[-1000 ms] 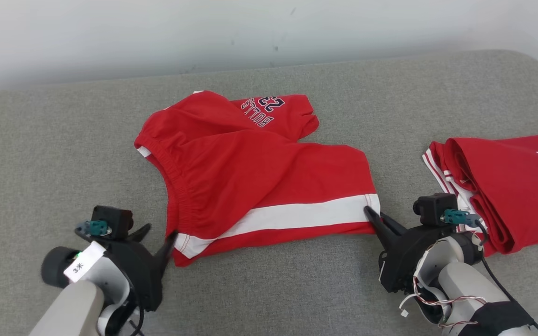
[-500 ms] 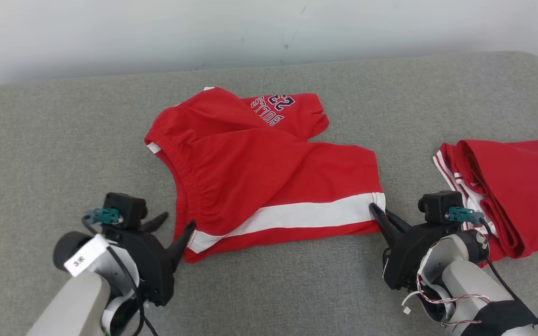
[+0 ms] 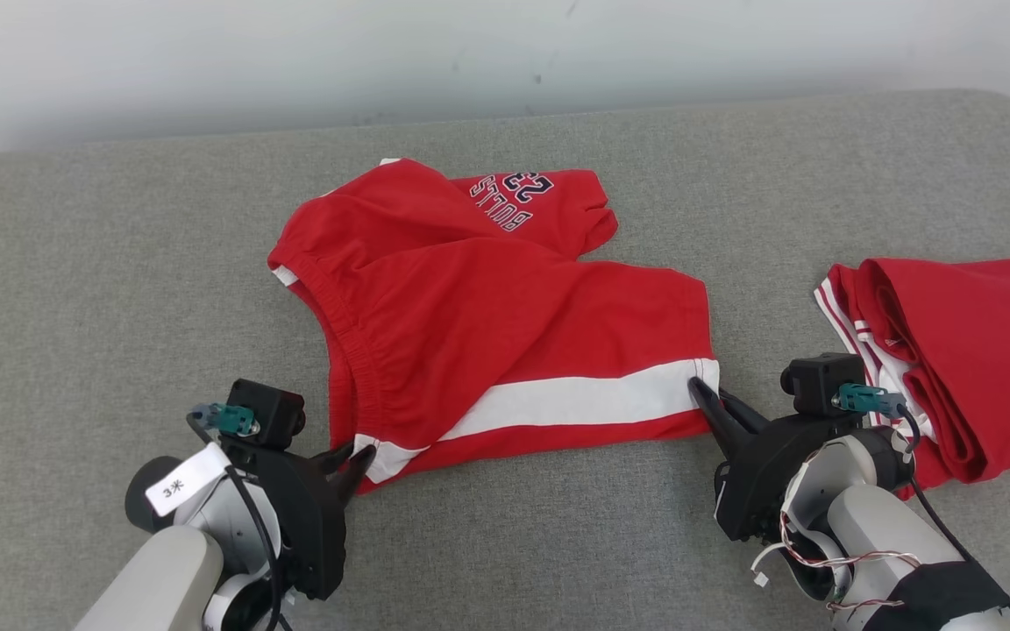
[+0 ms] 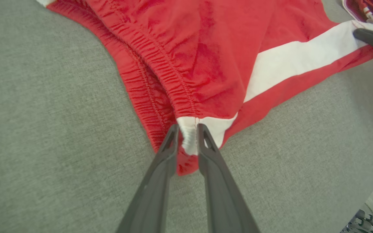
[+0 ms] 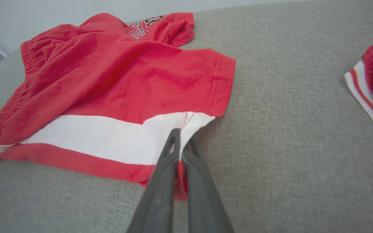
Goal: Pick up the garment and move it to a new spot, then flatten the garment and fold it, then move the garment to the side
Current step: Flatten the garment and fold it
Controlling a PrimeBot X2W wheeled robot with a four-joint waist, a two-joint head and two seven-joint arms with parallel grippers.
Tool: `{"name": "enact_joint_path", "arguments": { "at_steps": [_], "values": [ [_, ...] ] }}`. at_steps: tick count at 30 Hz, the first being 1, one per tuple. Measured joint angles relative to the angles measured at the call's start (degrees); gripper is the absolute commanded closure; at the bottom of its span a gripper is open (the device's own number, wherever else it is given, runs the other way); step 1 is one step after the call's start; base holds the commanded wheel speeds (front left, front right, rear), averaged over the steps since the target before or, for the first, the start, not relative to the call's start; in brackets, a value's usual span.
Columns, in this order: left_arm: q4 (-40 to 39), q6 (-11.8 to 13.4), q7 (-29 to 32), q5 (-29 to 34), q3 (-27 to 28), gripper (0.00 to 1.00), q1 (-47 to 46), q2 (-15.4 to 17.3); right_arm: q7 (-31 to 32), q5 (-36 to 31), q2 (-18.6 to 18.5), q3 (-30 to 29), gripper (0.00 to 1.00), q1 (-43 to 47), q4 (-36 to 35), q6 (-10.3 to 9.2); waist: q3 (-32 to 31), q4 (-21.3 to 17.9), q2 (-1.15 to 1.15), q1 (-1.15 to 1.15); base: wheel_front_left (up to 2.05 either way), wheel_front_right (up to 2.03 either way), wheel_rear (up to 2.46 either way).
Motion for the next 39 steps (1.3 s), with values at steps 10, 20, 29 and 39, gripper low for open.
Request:
{"name": "enact_joint_path", "arguments": {
  "at_steps": [10, 20, 29, 39],
  "values": [
    [-1.38, 0.0, 2.44, -0.68, -0.31, 1.0, 0.35, 0.35, 0.08, 0.01, -0.08, -0.04, 1.0, 0.01, -0.41, -0.43, 0.35, -0.11, 0.0, 0.0, 0.0, 0.0, 0.0],
    [-3.66, 6.8, -4.54, 1.33, 5.93, 1.0, -3.58, -0.47, -4.38, 0.26, -0.12, -4.32, 1.0, -4.24, -5.17, -1.36, -0.12, -0.17, 0.0, 0.0, 0.0, 0.0, 0.0],
    [-10.7, 12.17, -15.89, 3.52, 9.13, 1.0, -4.22, -5.8, -8.27, 2.83, -4.09, -7.4, 1.0, -3.13, -13.71, 0.62, -1.49, 0.9, 0.0, -0.01, 0.0, 0.0, 0.0],
    [-29.17, 11.14, -20.56, -5.89, 12.6, 1.0, 14.26, -5.23, -7.76, 11.36, -8.1, -9.82, 1.0, 11.93, -30.52, 2.6, -2.35, 1.53, 0.0, -0.01, 0.0, 0.0, 0.0]
  ]
}}
